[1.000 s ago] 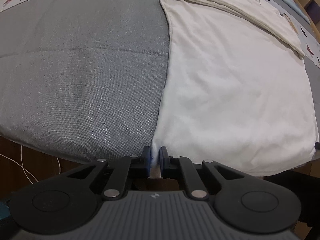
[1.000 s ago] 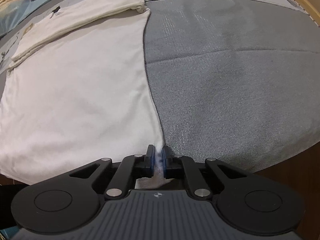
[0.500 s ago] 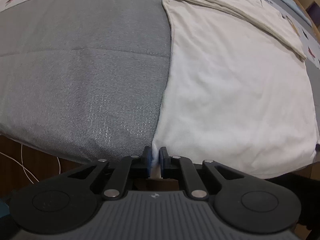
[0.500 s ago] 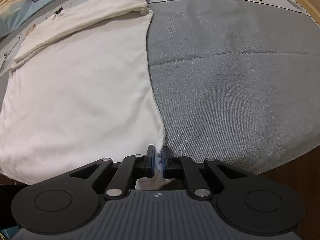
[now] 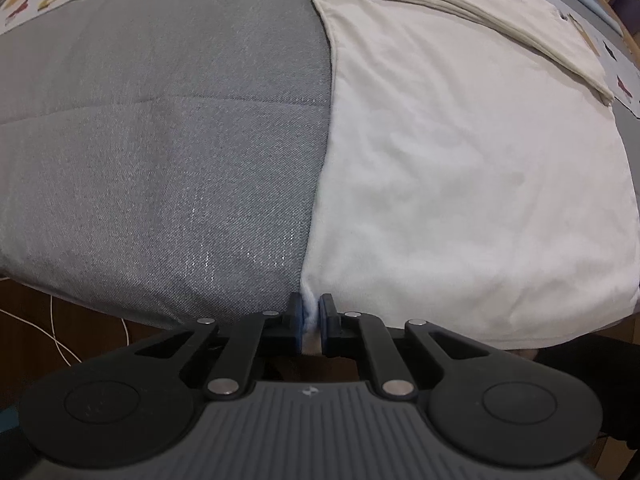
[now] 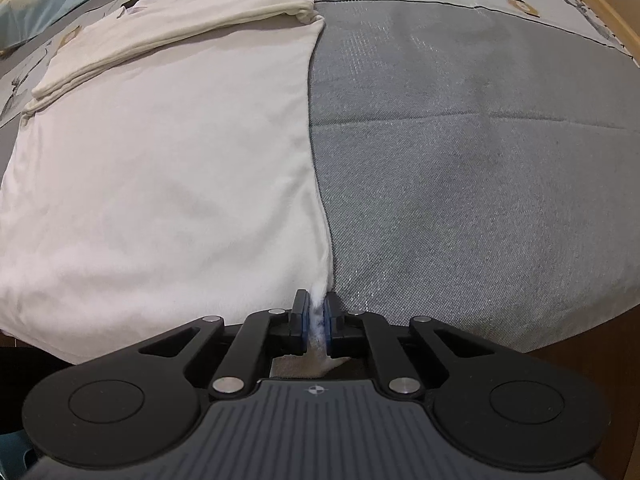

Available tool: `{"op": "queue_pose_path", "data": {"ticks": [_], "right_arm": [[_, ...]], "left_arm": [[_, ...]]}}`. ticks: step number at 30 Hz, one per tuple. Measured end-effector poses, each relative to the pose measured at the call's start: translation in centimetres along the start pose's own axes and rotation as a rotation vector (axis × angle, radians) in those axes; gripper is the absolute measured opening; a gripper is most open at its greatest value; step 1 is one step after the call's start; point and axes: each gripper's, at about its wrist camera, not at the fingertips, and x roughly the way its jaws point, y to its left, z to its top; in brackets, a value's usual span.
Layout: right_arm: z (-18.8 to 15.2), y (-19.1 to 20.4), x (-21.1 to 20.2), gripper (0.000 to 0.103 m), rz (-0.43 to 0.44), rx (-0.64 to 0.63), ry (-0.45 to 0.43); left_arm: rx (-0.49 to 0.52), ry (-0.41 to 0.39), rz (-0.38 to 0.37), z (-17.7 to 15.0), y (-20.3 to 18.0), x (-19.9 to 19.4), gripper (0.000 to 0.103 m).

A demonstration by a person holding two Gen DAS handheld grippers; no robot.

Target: Fold small clothes

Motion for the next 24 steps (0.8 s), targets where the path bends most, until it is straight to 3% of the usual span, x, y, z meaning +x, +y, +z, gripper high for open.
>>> {"op": "queue_pose_path", "data": {"ticks": [7,15,20,24], "right_arm": [[0.8,0.8,-4.2,0.005,0.094,0.008,-0.177],[1.0,-1.2,-12.8,0.004,0.263,0.113,-0.405],[0.5,-3.3,-17.7,0.004,0.342,0.154,-0.508],[-1.8,-4.7,-21.8,0.004,0.415,0.166,-0.578]], "left_arm": [[-0.02,-0.129,-0.051,-1.0,0.4,-3.2,0.006],[-0.062,-0.361,-0.155,-2.3,0.7,-10.4,0.005],[-0.103,-0.459,-0.218,-4.0,1.6,-15.3,0.005],[-0.144,-0.502,-0.267,-6.5,2.5,-20.4,0.005]]}}
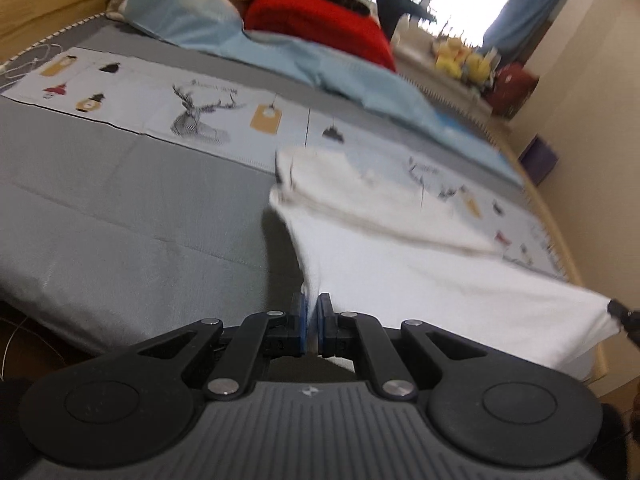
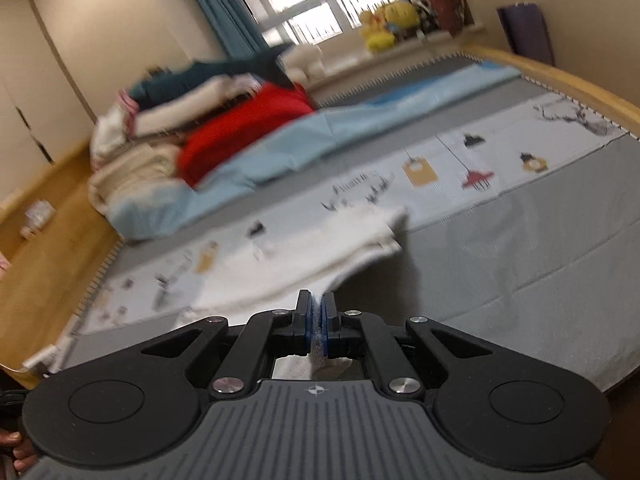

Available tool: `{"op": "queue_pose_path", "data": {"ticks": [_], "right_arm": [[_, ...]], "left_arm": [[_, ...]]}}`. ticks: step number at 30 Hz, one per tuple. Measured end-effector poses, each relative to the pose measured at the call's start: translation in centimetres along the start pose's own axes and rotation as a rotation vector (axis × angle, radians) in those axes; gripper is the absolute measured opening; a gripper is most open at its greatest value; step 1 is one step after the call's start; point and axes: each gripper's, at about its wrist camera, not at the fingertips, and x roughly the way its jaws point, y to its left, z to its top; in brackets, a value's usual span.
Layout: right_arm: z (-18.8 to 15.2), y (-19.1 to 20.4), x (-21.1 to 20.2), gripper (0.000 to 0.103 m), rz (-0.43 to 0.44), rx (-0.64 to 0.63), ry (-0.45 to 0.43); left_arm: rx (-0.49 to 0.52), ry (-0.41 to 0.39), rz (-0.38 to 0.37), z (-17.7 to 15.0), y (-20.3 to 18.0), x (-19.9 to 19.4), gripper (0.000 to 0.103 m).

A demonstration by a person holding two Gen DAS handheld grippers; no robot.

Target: Fold small clothes

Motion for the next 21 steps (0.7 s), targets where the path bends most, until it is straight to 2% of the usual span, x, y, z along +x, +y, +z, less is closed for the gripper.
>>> {"op": "queue_pose_path", "data": {"ticks": [4,7,11,17,21], "right_arm": [[-0.2,-0.5,-3.5,0.004,0.024,0.024,-0.06],[0.0,-1.9,-2.8,0.004,0.0,0.073,-0.058],[1.0,-2.3,0.9,0.004,-0.066,0.054,-0.032],[3.6,-2.6,8.4,0.004,-0.145,-0.001,0.005],[4.7,-3.3,14.3,0.003,-0.214,-0.032,0.061]], "left_arm": [[-0.036,-0.044,-0.019,-0.1,0.0,-3.7,0.005],[-0.019,-0.033,0.003,0.6,-0.3,-2.9,0.005],[-0.024,-0.009,0.026,3.0,-0.1,0.6,0.005],[-0.004,0.033,0.062,8.6,0.5,9.8,0.005],[-0.023,0.042,0.078,9.9,1.8,15.8,0.005]]}}
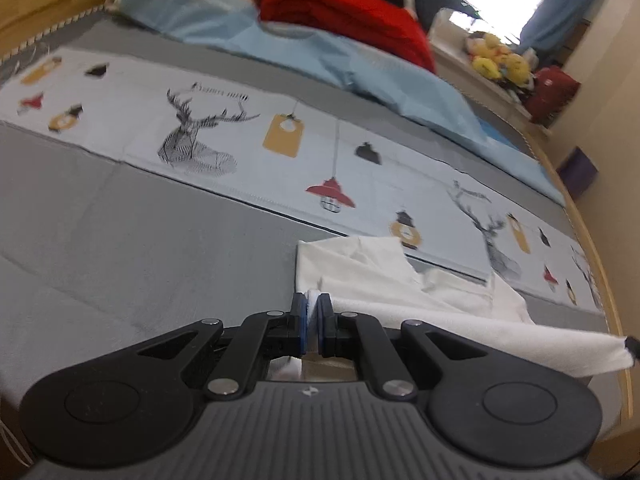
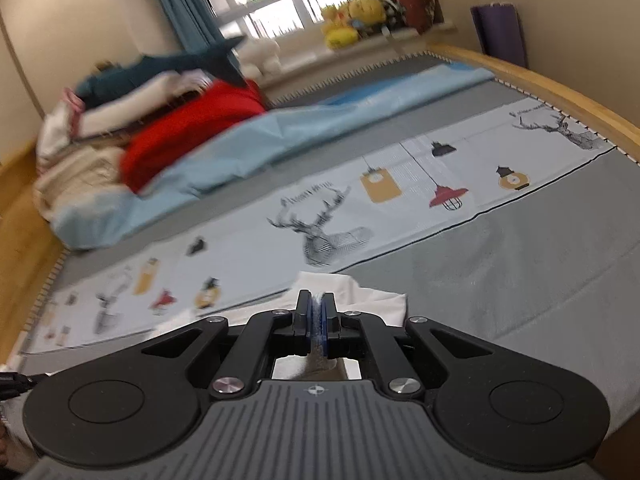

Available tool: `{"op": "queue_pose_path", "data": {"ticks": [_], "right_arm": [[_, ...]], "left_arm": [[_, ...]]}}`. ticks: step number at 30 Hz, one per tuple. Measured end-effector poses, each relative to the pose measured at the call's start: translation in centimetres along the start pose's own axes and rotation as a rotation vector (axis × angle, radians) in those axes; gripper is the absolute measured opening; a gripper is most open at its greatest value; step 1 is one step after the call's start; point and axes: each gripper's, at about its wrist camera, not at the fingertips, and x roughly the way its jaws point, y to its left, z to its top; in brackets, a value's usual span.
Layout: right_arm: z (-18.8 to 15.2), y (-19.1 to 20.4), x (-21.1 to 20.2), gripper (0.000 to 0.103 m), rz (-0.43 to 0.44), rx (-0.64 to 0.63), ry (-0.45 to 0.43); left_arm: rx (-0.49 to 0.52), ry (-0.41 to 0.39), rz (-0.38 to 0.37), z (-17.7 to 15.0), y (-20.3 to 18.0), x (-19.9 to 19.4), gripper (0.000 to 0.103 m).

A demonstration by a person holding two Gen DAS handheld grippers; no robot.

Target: Fold small clothes

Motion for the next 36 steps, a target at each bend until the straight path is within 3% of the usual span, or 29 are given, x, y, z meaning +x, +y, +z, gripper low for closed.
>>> {"op": "queue_pose_path", "data": {"ticks": [3,6,10,14,18,22,30,33,36], "right_arm": [[-0.9,0.1,3.6,0.004,-0.043,-0.038,0.027],[-2.3,0.6,6.4,0.004,-0.139,-0.117,0.099],[-1.8,1.1,7.4,0.005,-0.131,-0.153,0.075],[-1.4,-0.1,6.7,0.01,-0.202,-0.106,0.018],[-1.4,-2.6,5.1,0.01,-0.175,-0.03,0.01],[-2.3,-3.6,4.3,0.01,-0.136,-0.064,0.054],[-4.2,-2.5,5.9,0.011,-0.07,-0.126,0.162],[-4.4,-2.3,7.1,0.013,-0.049,-0.102,0.187],[-4.1,-2.2,8.2,0.022,-0.03,-0.047,0.196]], "left_arm": [[-0.016,0.072,0.053,-0.4,0.3,3.6,0.005],[-0.029,0.071,0.028,0.3,0.0,4.8,0.005],[-0.04,0.09,0.046,0.8,0.1,6.0,0.006],[-0.102,0.064,0.066,1.0,2.0,5.0,0.006],[-0.096,0.103,0.067,0.4,3.4,4.2,0.007],[-0.033,0.148,0.087,-0.6,4.2,4.1,0.014],[-0.068,0.187,0.096,-1.5,4.5,5.2,0.017],[-0.03,0.202,0.09,-1.5,3.3,6.3,0.03],[0.003,0.202,0.08,-1.3,2.0,7.3,0.044]]}}
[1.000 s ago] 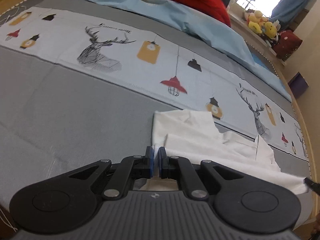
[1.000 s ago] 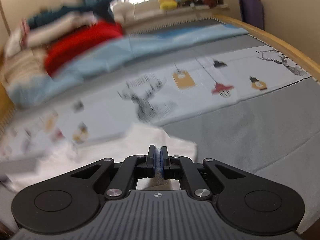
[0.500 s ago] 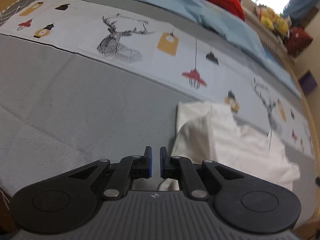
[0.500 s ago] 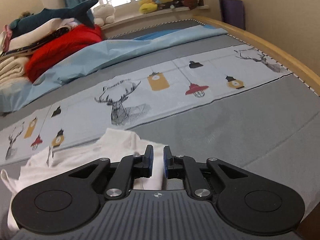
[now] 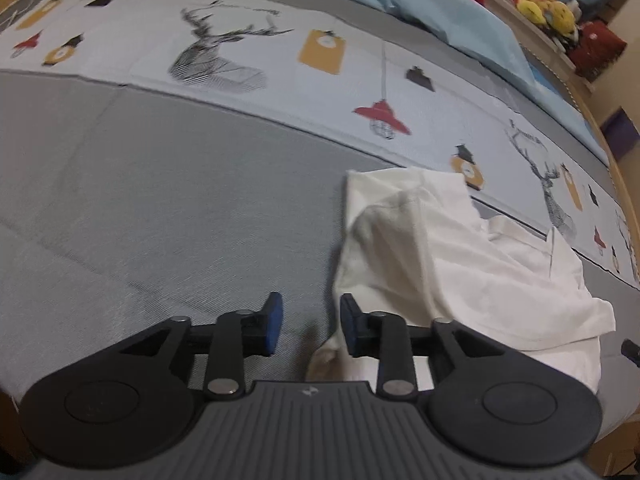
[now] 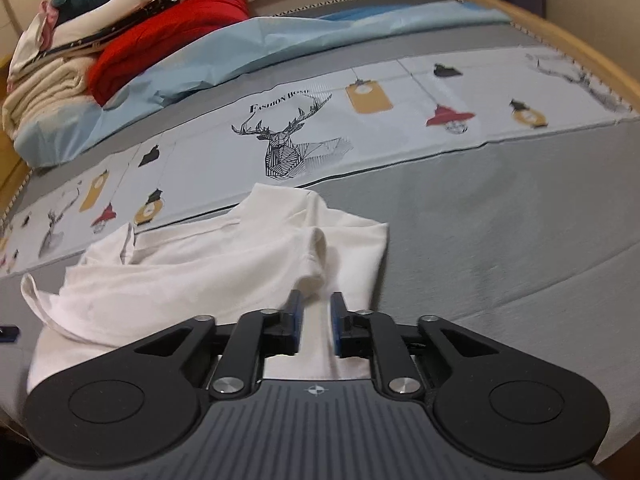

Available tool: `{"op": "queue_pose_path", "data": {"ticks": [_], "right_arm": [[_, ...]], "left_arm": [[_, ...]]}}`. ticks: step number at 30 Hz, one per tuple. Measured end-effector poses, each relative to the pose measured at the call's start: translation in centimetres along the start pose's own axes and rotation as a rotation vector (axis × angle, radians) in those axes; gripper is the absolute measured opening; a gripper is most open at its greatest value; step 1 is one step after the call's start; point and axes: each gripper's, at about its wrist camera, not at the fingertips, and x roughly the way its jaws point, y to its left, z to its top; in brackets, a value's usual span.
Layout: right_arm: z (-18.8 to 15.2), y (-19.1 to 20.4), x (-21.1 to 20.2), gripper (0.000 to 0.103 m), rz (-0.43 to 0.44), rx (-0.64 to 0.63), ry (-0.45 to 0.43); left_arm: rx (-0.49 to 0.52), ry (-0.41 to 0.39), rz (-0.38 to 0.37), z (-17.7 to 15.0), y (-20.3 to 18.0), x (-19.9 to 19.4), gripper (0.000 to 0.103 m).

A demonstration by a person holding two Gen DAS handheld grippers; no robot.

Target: Fold small clothes

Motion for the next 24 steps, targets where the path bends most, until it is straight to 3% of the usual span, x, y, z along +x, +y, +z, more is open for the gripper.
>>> {"op": "queue_pose_path", "data": {"ticks": [2,3,5,17,19,21,24], "right_arm": [[0.5,0.1,0.5,0.029,0.028,0.038,-0.009],[0.6,0.2,0.7,0.037,0.04,0.053,-0.012],[1.1,0.5,1.4,0.043,0.047,0.067,-0.01],[2.4,1.1,6.1,0.043,0.043,0.063,0.082],[2.6,0.9,6.9,0.04,0.045,0.069,0.104],[2.9,0.9,7.4,0.02,0.048,0.081,0.114],[3.6,0.9,7.4,0.007,0.079,0.096,0.086]], "left_arm": [[0.014,-0.001,-0.012,0.4,-0.8,0.5,0.055],[0.023,0.0,-0.012,0.6,-1.2,0.9,0.056],[0.045,0.0,0.004,1.1,-2.0,1.6,0.057],[0.114,0.014,0.017,3.5,-4.2,5.2,0.064],[0.125,0.01,0.016,3.8,-4.5,5.6,0.064],[0.136,0.005,0.012,4.1,-4.8,6.1,0.064],[0.156,-0.003,0.021,4.5,-5.2,6.8,0.063]]}}
